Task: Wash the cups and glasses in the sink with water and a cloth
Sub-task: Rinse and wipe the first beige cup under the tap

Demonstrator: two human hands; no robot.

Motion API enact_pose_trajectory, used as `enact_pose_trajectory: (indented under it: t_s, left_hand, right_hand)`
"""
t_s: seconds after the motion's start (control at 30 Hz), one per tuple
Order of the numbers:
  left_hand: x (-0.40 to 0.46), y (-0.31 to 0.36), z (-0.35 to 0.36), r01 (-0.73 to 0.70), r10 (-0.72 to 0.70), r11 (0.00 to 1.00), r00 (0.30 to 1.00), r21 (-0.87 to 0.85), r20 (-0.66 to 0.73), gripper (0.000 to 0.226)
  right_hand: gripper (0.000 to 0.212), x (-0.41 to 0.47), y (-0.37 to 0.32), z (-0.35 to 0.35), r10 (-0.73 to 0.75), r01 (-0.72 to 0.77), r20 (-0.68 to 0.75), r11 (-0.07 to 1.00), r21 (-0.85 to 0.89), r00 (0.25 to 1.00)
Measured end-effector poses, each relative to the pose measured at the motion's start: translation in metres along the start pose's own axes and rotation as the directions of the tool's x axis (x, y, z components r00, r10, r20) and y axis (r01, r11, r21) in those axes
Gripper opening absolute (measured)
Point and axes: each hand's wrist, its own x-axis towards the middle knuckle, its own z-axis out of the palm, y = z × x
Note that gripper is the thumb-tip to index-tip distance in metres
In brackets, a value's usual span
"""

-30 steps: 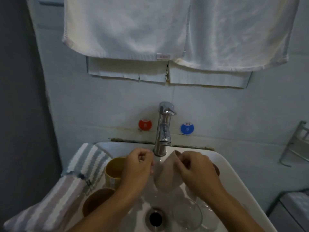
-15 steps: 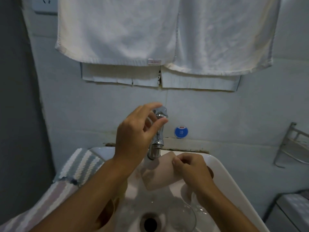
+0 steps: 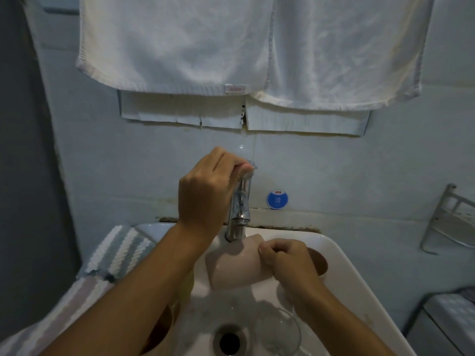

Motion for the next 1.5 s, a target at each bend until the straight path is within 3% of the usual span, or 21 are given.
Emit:
enact_pose_trajectory:
  t_s: [0.33,0.43,0.5,0.57,0.63,0.7,0.83,1.0,1.1,1.23,1.3,1.37,1.5]
  left_hand:
    - [0.002,-0.003,0.004,0.033,-0.033,0.999,0.999,0.012,0.002,0.032]
    - [-0.01,0.003,-0.005,0.184,-0.183,0.979,0.983,-0.091,0.02,0.031]
    - [-0.023,0.008,-0.013,0.449,-0.448,0.875,0.893,-0.18,0.049,0.027]
    - [-0.038,0.008,-0.017,0.73,-0.707,0.651,0.683,-0.207,0.184,0.017]
    - [-0.054,0.008,-0.019,0.868,-0.799,0.488,0.485,-0.088,0.354,0.017]
    - [-0.07,0.013,-0.021,0.89,-0.798,0.457,0.403,0.012,0.448,0.023]
    - [-0.087,0.026,-0.025,0.918,-0.762,0.395,0.316,0.019,0.566,0.035]
    - [-0.099,0.031,-0.025,0.924,-0.717,0.381,0.285,0.015,0.637,0.055]
    - [-0.102,0.035,-0.025,0.967,-0.716,0.252,0.209,-0.032,0.666,0.061]
    - [-0.098,0.034,-0.026,0.977,-0.735,0.162,0.214,-0.14,0.644,0.04]
    - [-0.098,0.033,-0.027,0.971,-0.726,0.158,0.237,-0.178,0.646,0.03]
    - [-0.099,0.033,-0.028,0.967,-0.723,0.165,0.253,-0.195,0.643,0.027]
    - [-0.099,0.038,-0.026,0.978,-0.718,0.077,0.189,-0.194,0.67,0.05]
  right_hand:
    - [0.018,0.0,0.002,0.002,0.001,-0.001,-0.005,1.0,0.004,1.0]
    - [0.02,-0.002,0.001,0.002,0.01,-0.01,0.002,1.0,0.026,1.0]
    - [0.022,-0.004,-0.001,0.003,0.016,-0.016,-0.002,0.999,0.049,1.0]
    - [0.024,-0.006,-0.002,0.004,0.014,-0.013,-0.007,0.997,0.07,1.0]
    - [0.024,-0.01,-0.003,0.004,0.017,-0.016,-0.012,0.995,0.101,1.0]
    - [0.021,-0.012,-0.003,0.004,0.021,-0.019,-0.014,0.991,0.132,1.0]
    - [0.016,-0.014,-0.003,0.007,0.008,-0.003,-0.028,0.986,0.169,1.0]
    - [0.015,-0.015,0.0,0.012,0.013,-0.003,-0.041,0.974,0.226,0.999]
    - [0.018,-0.014,0.001,0.016,-0.001,0.01,-0.048,0.981,0.192,0.999]
    - [0.013,-0.016,0.005,0.021,-0.068,0.07,-0.026,0.989,0.128,0.997]
    - [0.038,-0.016,0.009,0.026,-0.062,0.062,-0.008,0.992,0.109,0.998]
    - [0.046,-0.014,0.011,0.029,-0.068,0.071,-0.031,0.993,0.099,0.997]
    - [0.013,-0.012,0.011,0.028,-0.082,0.097,-0.091,0.981,0.169,0.992]
